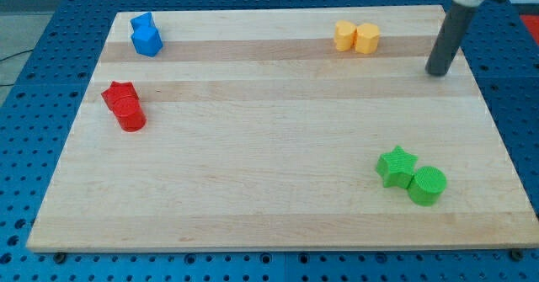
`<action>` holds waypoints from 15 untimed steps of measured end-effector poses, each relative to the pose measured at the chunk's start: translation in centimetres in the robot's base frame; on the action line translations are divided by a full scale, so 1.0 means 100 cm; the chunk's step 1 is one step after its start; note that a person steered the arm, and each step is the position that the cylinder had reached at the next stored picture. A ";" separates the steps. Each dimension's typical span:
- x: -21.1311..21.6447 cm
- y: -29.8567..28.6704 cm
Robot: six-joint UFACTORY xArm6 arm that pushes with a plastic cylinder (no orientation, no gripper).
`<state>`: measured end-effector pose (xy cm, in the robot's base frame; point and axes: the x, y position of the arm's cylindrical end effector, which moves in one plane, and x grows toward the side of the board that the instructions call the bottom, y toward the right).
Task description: Push yellow heart to the bottom left
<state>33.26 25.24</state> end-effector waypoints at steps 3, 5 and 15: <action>-0.041 -0.115; -0.061 -0.094; 0.119 -0.292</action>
<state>45.16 -3.98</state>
